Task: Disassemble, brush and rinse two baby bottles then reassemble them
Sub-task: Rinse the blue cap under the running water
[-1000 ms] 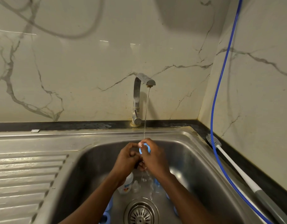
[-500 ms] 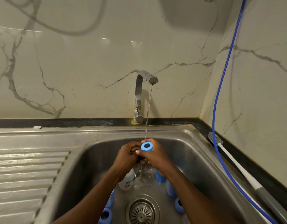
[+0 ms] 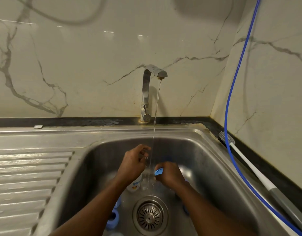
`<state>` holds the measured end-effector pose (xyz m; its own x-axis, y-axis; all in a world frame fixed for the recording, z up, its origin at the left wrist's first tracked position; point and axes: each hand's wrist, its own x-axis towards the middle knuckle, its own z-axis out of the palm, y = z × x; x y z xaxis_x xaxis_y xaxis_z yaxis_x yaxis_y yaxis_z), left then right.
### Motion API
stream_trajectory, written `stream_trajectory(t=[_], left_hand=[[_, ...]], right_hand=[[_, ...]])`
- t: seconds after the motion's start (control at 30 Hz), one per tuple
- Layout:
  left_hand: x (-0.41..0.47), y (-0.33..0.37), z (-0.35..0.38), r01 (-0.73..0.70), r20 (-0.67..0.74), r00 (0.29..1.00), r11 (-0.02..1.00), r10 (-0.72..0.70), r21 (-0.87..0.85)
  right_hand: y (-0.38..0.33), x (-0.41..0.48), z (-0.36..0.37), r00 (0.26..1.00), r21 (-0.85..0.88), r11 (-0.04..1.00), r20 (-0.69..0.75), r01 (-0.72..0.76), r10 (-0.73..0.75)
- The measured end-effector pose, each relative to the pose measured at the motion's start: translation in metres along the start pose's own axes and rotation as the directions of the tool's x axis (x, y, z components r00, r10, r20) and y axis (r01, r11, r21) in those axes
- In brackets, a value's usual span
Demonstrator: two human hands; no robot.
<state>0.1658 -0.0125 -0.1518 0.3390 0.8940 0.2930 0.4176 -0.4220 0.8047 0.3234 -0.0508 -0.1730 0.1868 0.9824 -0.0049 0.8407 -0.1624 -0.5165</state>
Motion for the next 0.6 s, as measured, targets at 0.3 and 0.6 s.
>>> stream_trajectory(t=[0.3,0.6], left_hand=[[0.001,-0.005,-0.003,-0.011,-0.028,1.000,1.000,0.011,-0.004],[0.003,-0.008,-0.001,-0.014,-0.010,1.000,1.000,0.014,0.014]], right_hand=[[-0.004,-0.006,0.025,0.998,-0.065,0.996,-0.005,0.067,-0.068],[0.001,-0.008,0.029,0.996,-0.085,0.992,0.020,0.091,-0.089]])
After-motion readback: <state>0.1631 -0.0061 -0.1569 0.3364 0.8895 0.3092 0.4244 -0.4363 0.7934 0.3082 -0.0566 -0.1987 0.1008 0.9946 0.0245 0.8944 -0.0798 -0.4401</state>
